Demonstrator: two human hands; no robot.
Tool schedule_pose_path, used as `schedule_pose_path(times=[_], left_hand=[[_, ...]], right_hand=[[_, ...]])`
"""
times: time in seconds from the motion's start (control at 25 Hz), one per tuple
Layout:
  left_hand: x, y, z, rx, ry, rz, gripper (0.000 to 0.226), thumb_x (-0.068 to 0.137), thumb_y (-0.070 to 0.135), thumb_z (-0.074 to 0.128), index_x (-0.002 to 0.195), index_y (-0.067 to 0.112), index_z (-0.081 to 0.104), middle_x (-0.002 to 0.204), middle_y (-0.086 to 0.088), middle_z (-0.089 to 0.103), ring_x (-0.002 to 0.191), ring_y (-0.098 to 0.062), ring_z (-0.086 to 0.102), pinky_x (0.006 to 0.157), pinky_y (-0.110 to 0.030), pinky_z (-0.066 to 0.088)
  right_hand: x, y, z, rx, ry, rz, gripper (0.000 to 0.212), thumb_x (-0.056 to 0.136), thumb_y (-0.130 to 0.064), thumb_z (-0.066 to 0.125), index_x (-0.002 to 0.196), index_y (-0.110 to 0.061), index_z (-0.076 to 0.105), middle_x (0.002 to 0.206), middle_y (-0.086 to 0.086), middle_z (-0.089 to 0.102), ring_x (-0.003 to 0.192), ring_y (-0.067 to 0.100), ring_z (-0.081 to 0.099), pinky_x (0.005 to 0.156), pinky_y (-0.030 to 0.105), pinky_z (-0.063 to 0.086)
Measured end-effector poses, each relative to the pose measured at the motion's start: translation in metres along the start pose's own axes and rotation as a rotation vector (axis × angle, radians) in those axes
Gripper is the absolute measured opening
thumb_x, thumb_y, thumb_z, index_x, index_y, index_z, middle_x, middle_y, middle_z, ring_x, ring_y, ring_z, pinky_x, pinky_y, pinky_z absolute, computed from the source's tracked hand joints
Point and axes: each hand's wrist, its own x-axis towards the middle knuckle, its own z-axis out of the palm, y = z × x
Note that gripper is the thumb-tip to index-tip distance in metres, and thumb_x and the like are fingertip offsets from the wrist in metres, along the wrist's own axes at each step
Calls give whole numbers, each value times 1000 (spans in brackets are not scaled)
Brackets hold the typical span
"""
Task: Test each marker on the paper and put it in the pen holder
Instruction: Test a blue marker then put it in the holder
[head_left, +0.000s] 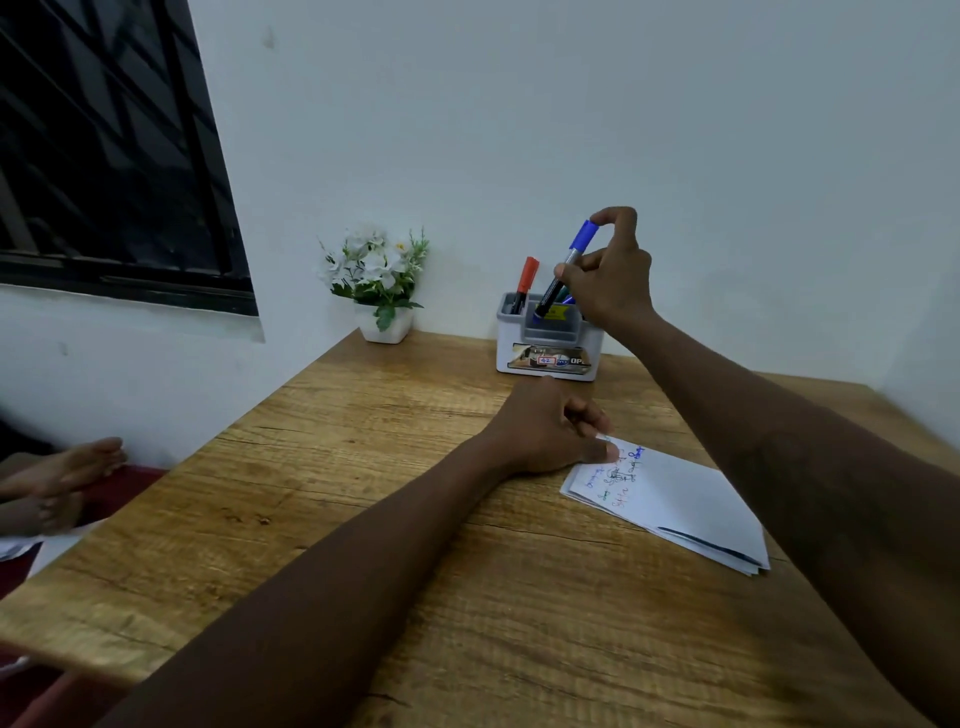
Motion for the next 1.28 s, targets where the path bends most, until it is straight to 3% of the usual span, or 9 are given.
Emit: schedule_pose_path(times=[0.16, 0.28, 0.36, 0.44, 0.56, 0.68, 0.84, 1.08, 1.28], left_hand=[[2, -2, 2, 0, 5, -8, 36, 77, 32, 87, 110, 18, 79, 96, 6, 78, 79, 0, 66, 64, -7, 44], [3, -2, 3, -2, 0, -6, 36, 78, 32, 87, 110, 18, 79, 97, 5, 78, 79, -1, 66, 65, -10, 44], [3, -2, 2, 5, 0, 0, 36, 78, 33, 87, 110, 18, 79, 97, 5, 78, 79, -1, 66, 66, -11, 45], [2, -1, 2, 11, -8, -1, 36, 78, 33, 86, 110, 18, 78, 98, 5, 78, 78, 0, 65, 66, -11, 45], [2, -1, 2, 26, -9, 6, 36, 79, 33, 86, 110, 19, 78, 97, 6, 78, 77, 2, 64, 64, -10, 44], [3, -1, 2, 25, -14, 0, 37, 79, 34, 86, 111, 18, 78, 98, 6, 78, 78, 1, 65, 65, -11, 44], [3, -1, 2, 11, -16, 0, 37, 79, 33, 86, 112, 18, 78, 100, 5, 78, 82, -2, 67, 69, -12, 48], [4, -2, 2, 8, -9, 3, 36, 78, 33, 87, 109, 19, 79, 97, 8, 77, 79, 1, 67, 62, -4, 45], [5, -3, 3, 0, 6, 4, 35, 76, 34, 88, 106, 21, 80, 91, 11, 76, 81, 1, 67, 59, 0, 42]], right_hand=[[6, 9, 10, -89, -58, -7, 58, 88, -10, 78, 134, -14, 42, 80, 6, 69, 61, 6, 63, 58, 8, 41], [11, 17, 15, -99, -100, 19, 51, 88, -12, 80, 128, -17, 50, 86, 8, 73, 70, 15, 70, 75, 26, 57], [15, 21, 20, -109, -130, 38, 40, 88, -14, 81, 119, -18, 57, 87, 10, 75, 79, 22, 74, 88, 41, 60], [17, 23, 23, -121, -144, 51, 31, 88, -13, 80, 113, -19, 62, 87, 9, 75, 82, 23, 75, 92, 47, 60], [21, 27, 26, -133, -162, 68, 28, 90, -10, 76, 115, -17, 69, 91, 11, 76, 85, 24, 75, 95, 48, 59], [22, 30, 26, -128, -188, 125, 41, 90, -7, 75, 131, -7, 68, 107, 16, 77, 98, 26, 75, 102, 45, 57], [17, 28, 21, -218, -178, 114, 49, 86, -8, 78, 134, -4, 67, 120, 15, 75, 119, 25, 68, 116, 35, 42], [11, 21, -2, -188, -174, 83, 42, 79, -5, 85, 120, -4, 74, 100, 14, 78, 97, 22, 75, 100, 36, 56], [8, 20, -9, -73, -194, 78, 25, 86, -10, 80, 111, -5, 78, 87, 12, 77, 73, 18, 73, 88, 42, 63]])
